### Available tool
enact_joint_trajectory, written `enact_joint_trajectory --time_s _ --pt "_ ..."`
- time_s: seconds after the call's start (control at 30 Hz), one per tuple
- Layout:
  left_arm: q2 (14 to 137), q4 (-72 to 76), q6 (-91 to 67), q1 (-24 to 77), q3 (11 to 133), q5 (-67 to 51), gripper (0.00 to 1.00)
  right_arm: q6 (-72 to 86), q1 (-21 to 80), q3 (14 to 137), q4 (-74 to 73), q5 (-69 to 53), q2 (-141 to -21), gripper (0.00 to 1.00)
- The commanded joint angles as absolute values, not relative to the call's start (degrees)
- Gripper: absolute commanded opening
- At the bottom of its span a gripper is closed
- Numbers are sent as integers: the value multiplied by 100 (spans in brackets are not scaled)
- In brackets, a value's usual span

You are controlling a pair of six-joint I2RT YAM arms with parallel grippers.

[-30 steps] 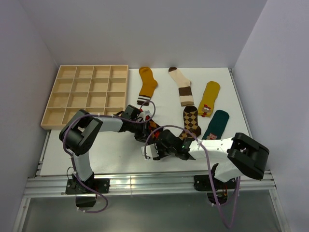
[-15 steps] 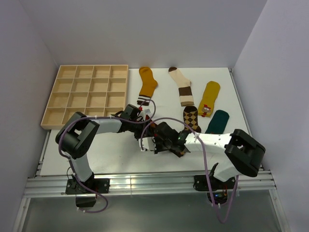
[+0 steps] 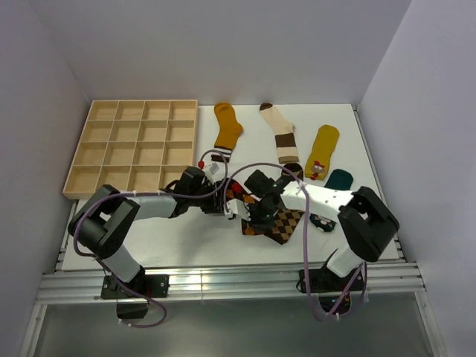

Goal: Roll the socks
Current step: Roll the sock at the center of the board.

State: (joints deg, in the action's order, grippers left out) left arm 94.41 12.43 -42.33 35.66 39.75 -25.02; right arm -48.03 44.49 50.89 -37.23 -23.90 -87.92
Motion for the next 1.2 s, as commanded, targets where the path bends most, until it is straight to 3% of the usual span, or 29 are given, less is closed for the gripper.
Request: enact_joint_trajectory --time_s 0.0,0.27,0.53,0.9,1.17 --pt "9027 2178 -4359 3577 3666 -2084 50 -5114 4255 5668 -4859 -3249 -9323 6" --pt "8157 3023 -4009 3937 2752 -1381 52 -5983 3305 7520 -6713 -4367 -11028 7" --pt "8235 3419 -3148 4904 2751 -809 56 -6504 2874 8972 -8244 -4825 -12707 9" --pt "8894 2523 -1609 5405 3893 -729 61 -6337 2760 9044 -8244 -4799 -13140 10" --pt "9632 2610 -1502 5432 4175 -1283 58 -6153 2637 9272 -8244 -4860 -13245 9"
